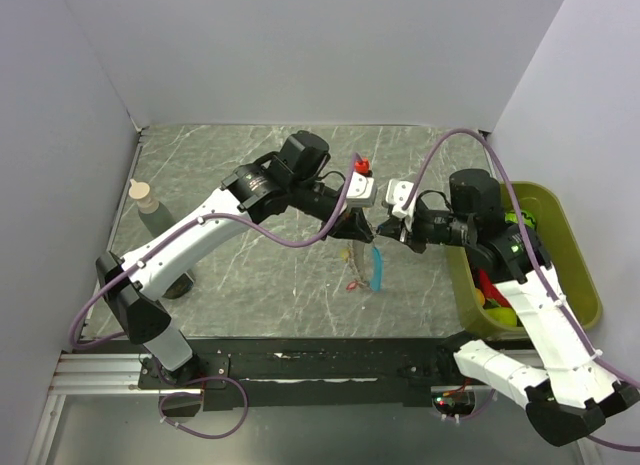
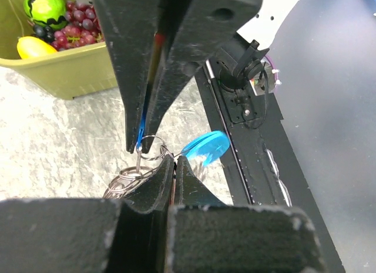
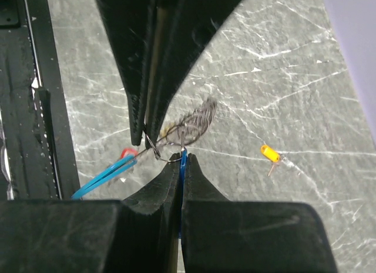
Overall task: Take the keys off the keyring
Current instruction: Remove the key from the keyring.
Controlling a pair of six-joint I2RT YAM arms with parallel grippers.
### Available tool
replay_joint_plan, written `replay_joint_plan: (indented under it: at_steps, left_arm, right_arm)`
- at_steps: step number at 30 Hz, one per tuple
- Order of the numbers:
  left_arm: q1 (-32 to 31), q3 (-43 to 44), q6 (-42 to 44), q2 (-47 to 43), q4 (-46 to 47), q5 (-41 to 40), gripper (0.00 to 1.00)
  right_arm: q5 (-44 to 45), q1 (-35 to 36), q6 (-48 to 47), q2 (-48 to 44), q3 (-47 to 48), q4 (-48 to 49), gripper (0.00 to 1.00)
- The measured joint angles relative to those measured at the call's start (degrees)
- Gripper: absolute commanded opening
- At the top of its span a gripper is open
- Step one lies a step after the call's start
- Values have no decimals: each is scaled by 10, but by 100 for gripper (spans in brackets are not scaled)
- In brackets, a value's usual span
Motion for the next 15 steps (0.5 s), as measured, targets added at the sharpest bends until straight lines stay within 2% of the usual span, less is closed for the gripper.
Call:
replay_joint_plan:
  at_steps: [15]
  left_arm:
    - [0, 20, 11, 0, -26, 15, 1]
  right_arm:
    - [-68, -37, 6, -8, -35, 27, 0]
